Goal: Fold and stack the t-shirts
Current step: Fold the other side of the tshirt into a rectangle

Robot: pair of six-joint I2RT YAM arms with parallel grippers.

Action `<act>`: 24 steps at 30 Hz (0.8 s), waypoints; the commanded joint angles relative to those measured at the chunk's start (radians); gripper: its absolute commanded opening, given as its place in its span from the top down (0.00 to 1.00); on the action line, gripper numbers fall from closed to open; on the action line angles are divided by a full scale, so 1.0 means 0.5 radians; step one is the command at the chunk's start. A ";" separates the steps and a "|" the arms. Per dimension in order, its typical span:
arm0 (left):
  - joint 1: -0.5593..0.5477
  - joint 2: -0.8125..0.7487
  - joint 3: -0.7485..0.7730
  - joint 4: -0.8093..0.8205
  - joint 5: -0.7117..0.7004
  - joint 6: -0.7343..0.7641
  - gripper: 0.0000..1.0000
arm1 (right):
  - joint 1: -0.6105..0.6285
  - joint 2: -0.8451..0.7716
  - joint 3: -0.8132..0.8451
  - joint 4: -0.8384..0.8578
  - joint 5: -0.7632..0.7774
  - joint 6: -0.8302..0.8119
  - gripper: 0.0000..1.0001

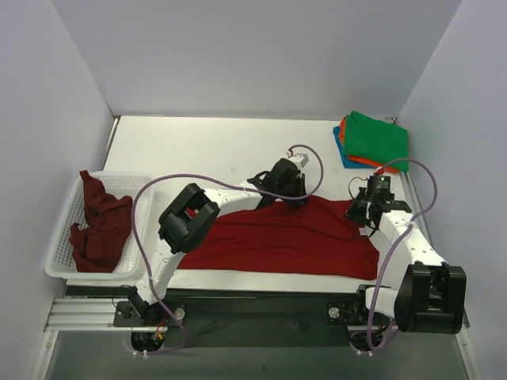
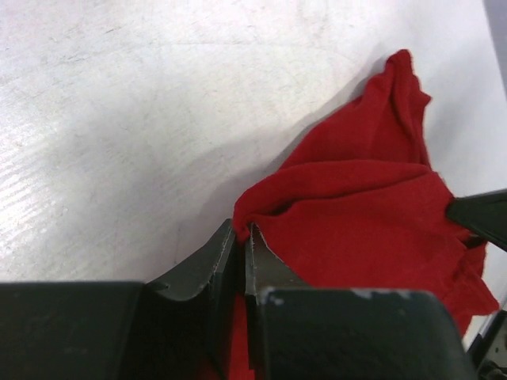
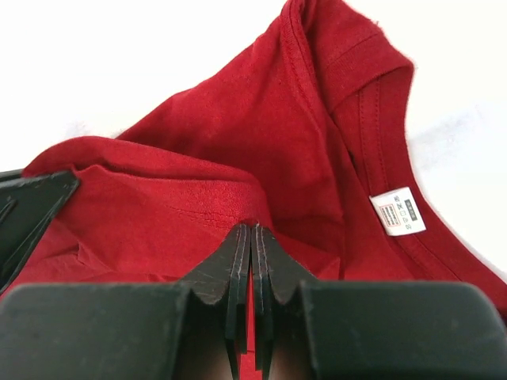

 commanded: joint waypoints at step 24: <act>-0.028 -0.177 -0.054 0.195 0.000 0.036 0.55 | 0.008 -0.072 -0.135 -0.003 0.097 0.011 0.99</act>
